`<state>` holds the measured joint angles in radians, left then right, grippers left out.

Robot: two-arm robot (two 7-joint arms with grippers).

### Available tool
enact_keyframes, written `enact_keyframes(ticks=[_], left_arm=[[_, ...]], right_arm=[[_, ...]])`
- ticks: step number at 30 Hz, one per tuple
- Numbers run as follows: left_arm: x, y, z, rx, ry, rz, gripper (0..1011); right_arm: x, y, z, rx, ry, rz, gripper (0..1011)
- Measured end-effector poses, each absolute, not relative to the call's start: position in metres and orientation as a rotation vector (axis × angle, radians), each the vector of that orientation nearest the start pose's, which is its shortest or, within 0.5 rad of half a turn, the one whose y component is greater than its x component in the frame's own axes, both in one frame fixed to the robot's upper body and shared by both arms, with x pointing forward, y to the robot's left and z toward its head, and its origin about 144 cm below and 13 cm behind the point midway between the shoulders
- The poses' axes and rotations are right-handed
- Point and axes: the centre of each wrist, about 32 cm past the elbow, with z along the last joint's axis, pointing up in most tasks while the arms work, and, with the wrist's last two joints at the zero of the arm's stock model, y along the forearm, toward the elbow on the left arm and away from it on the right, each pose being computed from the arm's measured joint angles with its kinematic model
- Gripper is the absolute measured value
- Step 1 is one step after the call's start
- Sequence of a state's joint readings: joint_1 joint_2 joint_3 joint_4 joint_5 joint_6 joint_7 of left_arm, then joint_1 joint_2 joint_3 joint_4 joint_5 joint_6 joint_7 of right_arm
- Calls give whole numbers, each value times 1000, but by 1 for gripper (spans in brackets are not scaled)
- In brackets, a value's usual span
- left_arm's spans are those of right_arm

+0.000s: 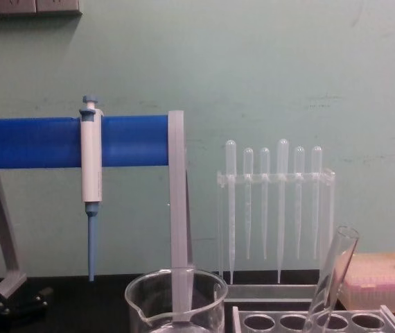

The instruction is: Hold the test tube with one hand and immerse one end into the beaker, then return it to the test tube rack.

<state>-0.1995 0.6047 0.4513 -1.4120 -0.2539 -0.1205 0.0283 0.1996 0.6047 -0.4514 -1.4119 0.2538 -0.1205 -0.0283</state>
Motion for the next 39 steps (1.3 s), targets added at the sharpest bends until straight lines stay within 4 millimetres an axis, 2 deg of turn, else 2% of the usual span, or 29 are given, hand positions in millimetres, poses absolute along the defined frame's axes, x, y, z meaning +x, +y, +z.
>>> enact_keyframes(ticks=[39], left_arm=[[489,310,1140,304,-285,1248,1000]], right_arm=[[489,-310,1140,-304,-285,-1248,1002]])
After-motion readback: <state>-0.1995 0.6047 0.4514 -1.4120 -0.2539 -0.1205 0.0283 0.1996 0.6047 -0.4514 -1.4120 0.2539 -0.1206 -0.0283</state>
